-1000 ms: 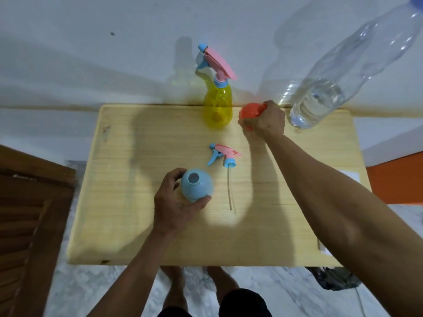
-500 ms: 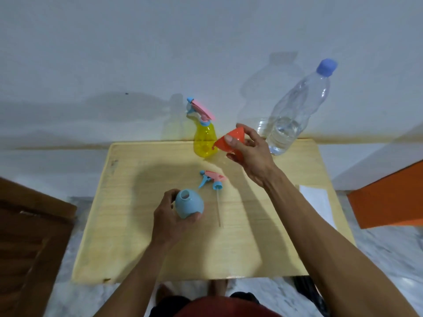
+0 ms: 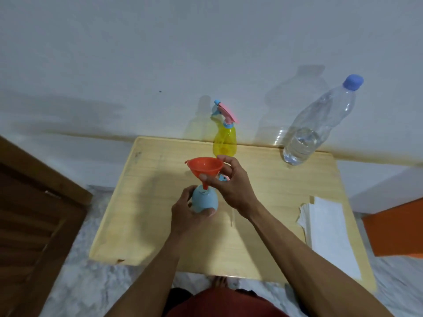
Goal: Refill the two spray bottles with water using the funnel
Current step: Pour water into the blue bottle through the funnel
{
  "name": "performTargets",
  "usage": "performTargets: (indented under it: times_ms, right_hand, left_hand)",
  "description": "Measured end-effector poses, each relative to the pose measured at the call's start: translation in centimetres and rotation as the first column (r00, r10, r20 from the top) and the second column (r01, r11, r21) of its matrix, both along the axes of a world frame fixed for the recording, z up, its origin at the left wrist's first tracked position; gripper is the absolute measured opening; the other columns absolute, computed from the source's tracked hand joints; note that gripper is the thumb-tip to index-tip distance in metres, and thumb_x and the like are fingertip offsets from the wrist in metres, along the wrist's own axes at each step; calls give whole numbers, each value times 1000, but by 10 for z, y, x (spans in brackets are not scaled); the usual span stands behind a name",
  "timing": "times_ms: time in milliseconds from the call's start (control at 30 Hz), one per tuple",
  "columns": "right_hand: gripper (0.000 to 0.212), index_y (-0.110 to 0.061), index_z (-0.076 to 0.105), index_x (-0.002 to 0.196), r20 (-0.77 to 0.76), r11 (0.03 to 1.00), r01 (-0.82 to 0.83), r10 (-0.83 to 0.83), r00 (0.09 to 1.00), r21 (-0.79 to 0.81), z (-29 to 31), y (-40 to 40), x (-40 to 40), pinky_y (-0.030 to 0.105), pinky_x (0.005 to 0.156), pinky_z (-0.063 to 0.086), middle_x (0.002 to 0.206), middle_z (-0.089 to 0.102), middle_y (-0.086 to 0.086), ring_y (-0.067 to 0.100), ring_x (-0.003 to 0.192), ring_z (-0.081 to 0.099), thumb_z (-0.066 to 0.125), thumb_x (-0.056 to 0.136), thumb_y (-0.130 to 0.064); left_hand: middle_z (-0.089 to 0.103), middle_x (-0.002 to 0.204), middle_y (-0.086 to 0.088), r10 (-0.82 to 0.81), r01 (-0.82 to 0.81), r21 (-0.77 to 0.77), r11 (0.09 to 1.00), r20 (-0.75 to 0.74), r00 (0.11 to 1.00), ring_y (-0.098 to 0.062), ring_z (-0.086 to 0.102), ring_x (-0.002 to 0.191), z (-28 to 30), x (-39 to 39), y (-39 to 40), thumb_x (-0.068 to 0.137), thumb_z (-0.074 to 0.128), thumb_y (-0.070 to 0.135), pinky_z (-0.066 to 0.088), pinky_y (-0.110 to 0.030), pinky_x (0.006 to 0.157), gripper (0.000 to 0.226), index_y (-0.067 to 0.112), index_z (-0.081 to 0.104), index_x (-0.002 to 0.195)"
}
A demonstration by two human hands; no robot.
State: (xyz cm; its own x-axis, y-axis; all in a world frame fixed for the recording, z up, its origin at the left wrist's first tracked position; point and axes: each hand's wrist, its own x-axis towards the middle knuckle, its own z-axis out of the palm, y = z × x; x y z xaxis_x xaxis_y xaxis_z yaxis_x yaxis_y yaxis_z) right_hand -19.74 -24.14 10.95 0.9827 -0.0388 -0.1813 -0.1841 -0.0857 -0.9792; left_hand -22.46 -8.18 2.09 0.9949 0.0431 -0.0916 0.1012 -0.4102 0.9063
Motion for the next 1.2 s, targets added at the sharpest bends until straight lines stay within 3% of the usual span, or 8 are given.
performTargets:
  times_ms: [200, 333, 433, 700, 833, 967, 1100, 1200]
  right_hand:
    - [82, -29, 49, 127, 49, 996, 9, -5, 999, -87, -17, 5, -1, 46, 103, 50, 116, 74, -3, 10, 114, 66, 97, 59, -36]
    - [88, -31, 50, 127, 77, 989, -19, 30, 997, -150, -22, 4, -10, 53, 93, 54, 120, 71, -8, 12, 117, 63, 97, 53, -42]
    - [86, -27, 50, 128, 105, 982, -8, 29, 994, -189, -23, 3, -17, 42, 87, 54, 122, 66, -17, 6, 119, 60, 99, 58, -27]
    - [86, -28, 48, 126, 124, 979, 3, 23, 992, -205, -25, 3, -25, 37, 85, 51, 129, 64, -11, 3, 123, 57, 99, 58, -19]
    - [86, -28, 47, 126, 137, 975, -28, 59, 989, -219, -23, 2, -28, 23, 81, 48, 127, 63, -15, 2, 121, 56, 98, 59, -17]
    - [89, -20, 45, 135, 133, 966, -42, 78, 988, -255, -22, 0, -32, 12, 79, 45, 125, 51, -40, -2, 120, 55, 96, 61, -13]
    - [81, -23, 46, 138, 119, 967, 69, -40, 992, -246, -24, -9, -46, 21, 85, 46, 131, 60, -17, -1, 116, 57, 83, 70, 2]
    - [72, -25, 49, 136, 138, 952, 198, -169, 976, -234, -19, -16, -63, 29, 90, 53, 123, 62, -20, -2, 105, 61, 73, 76, 6]
  left_hand:
    - [66, 114, 13, -4, 4, 29, 1000, 24, 1000, -11, 64, 106, -9, 1, 4, 59, 92, 34, 58, -31, 86, 75, 34, 56, 124]
    - [66, 108, 14, -2, 2, 29, 1000, 1, 1000, 5, 63, 96, -10, 0, 4, 61, 93, 32, 56, -18, 80, 72, 32, 56, 123]
    - [66, 106, 17, -23, 23, 47, 999, 4, 1000, 20, 58, 93, -9, 0, 4, 63, 93, 33, 49, -6, 73, 71, 29, 56, 124]
    - [62, 101, 29, -37, 35, 60, 998, 38, 999, 20, 58, 92, -4, -3, 3, 64, 92, 33, 47, -4, 72, 73, 30, 54, 127]
    - [60, 98, 29, -50, 47, 86, 995, 35, 998, 21, 57, 90, 0, -2, 4, 63, 93, 38, 47, -3, 72, 75, 33, 51, 125]
    - [61, 106, 24, -106, 104, 92, 990, 15, 994, 5, 59, 94, 2, 0, 10, 59, 87, 51, 52, -19, 78, 81, 38, 47, 128]
    - [63, 128, 3, -65, 64, 117, 991, 4, 998, -16, 58, 116, 5, -7, 20, 56, 91, 42, 51, -34, 90, 93, 20, 51, 138]
    - [58, 140, -6, -24, 26, 125, 992, -21, 1000, -21, 54, 128, 11, -22, 32, 61, 94, 31, 49, -43, 100, 95, 15, 48, 143]
